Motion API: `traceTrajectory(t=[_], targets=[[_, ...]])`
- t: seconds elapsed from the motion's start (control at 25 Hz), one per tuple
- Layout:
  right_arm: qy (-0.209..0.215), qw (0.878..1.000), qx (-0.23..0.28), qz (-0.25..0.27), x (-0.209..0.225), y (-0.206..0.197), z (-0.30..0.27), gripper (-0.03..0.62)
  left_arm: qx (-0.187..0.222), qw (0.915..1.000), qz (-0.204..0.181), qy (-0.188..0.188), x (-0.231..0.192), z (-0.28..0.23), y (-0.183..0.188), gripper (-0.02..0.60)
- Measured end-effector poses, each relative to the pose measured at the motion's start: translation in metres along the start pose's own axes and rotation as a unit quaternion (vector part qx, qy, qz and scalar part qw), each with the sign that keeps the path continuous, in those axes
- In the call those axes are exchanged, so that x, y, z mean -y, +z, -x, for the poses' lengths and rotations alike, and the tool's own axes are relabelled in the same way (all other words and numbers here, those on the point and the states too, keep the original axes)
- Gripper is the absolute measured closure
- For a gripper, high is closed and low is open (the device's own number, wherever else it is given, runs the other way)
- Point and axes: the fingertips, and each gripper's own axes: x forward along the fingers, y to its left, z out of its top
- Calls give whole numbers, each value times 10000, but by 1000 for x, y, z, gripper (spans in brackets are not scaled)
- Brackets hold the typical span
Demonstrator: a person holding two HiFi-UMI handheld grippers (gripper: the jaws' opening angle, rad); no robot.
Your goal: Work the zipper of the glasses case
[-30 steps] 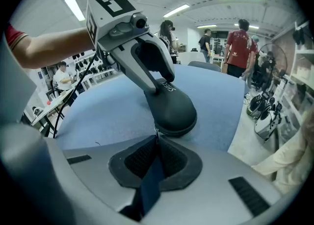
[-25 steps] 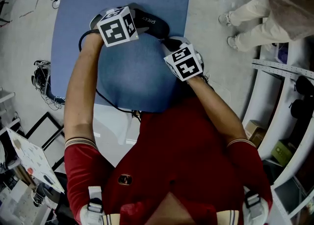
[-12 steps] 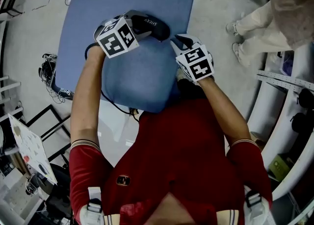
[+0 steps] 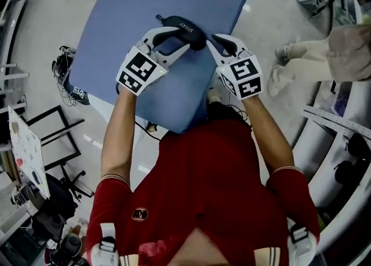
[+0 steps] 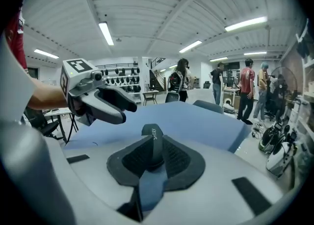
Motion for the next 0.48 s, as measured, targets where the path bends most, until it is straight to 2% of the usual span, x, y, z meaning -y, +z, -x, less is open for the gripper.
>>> traceTrajectory(t=[0.12,0.32,0.48], targets=[[127,9995,266,93,0,16,7,549,458,9972,442,400,6,11,13,422],[537,9948,826,272,-9,46,13,573,875,9860,832,1154,7,29,23,441],[844,9883,1240,266,-24,60,22,589,1130,9745,1061,1619,14,43,26,502]])
